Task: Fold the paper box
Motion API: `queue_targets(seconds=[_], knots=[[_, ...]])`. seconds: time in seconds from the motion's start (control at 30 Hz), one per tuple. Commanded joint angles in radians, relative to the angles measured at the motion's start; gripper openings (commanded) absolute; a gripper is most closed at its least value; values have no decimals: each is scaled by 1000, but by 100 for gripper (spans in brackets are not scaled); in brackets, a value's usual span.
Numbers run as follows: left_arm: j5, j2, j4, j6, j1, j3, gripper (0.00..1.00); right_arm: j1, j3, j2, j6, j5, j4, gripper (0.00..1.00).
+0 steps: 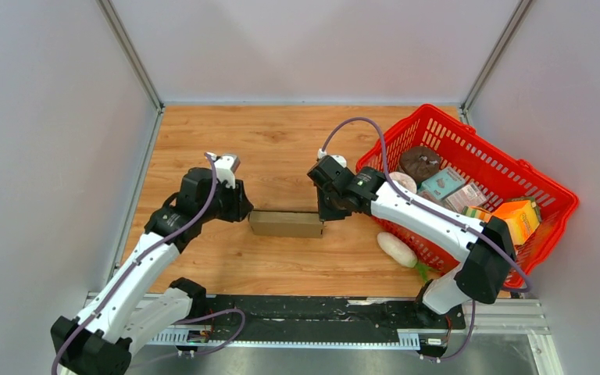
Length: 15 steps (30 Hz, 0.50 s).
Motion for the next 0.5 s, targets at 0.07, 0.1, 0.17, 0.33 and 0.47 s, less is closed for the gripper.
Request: queue_targets(seconds=[0.07,0.1,0.17,0.33,0.47], knots=[[12,-110,-97,9,6,24,41,-4,52,17,-37,-20,-1,0],[18,-113,-109,7,6,23,41,-4,52,16,-37,-20,1,0],[12,-113,-131,0,6,27,41,-4,54,19,-40,-22,1,0],[18,-96,-161,-11,6,40,34,-4,57,22,-42,-38,6,0],[12,-78,-140,-11,4,35,34,-5,52,19,-45,-49,13,0]])
